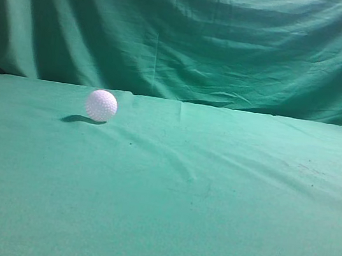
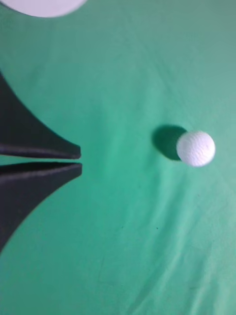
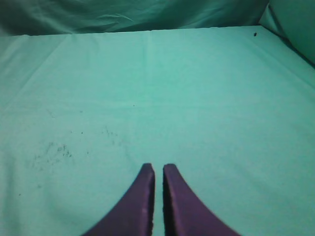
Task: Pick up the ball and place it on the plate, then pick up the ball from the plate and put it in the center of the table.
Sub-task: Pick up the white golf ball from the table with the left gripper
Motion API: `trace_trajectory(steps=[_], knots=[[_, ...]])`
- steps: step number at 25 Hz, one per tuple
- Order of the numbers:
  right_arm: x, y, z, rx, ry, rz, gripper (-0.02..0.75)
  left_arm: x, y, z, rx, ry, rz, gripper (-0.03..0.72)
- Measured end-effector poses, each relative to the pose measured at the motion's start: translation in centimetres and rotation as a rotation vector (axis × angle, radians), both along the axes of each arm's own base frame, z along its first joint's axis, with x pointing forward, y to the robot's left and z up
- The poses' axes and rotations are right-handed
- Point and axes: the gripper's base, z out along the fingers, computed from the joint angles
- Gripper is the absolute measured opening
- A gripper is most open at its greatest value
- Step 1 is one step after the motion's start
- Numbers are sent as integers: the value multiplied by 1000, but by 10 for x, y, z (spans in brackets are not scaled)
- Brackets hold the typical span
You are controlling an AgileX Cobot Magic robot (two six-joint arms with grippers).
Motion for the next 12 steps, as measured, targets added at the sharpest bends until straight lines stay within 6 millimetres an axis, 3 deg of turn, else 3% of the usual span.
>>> trace_trajectory(steps=[4, 12], knots=[[0, 0, 0, 0, 0, 0, 55, 32, -30, -14, 42, 38, -72, 0], [0, 0, 0, 0, 0, 0, 55, 98, -63, -38, 30, 101, -40, 0]])
